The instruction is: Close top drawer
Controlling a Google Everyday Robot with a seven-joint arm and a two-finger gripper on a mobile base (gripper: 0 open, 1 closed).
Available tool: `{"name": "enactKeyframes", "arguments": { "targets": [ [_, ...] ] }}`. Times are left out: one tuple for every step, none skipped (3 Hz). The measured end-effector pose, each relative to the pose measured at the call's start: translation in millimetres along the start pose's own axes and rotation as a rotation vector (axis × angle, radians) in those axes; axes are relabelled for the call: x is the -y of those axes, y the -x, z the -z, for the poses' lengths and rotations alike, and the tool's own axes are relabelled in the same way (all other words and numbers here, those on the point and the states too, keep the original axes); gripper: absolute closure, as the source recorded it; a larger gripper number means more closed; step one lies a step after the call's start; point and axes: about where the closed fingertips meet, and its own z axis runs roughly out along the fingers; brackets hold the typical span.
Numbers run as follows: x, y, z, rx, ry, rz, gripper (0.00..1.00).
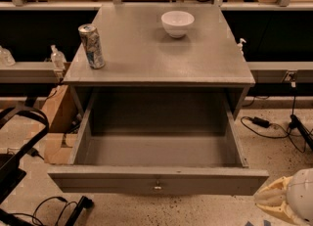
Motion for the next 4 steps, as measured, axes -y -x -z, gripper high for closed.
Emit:
{"name": "enactKeyframes", "arguments": {
  "targets": [
    [-7,6,-7,0.014,0.014,0.019,1.0],
    [-28,-3,-51,0.12,0.071,-0.014,1.0],
    [-53,-12,-112,0.286,0.127,-0.072,1.0],
    [-55,-12,-155,0.4,0.149,-0.087,1.0]
  ]
}}
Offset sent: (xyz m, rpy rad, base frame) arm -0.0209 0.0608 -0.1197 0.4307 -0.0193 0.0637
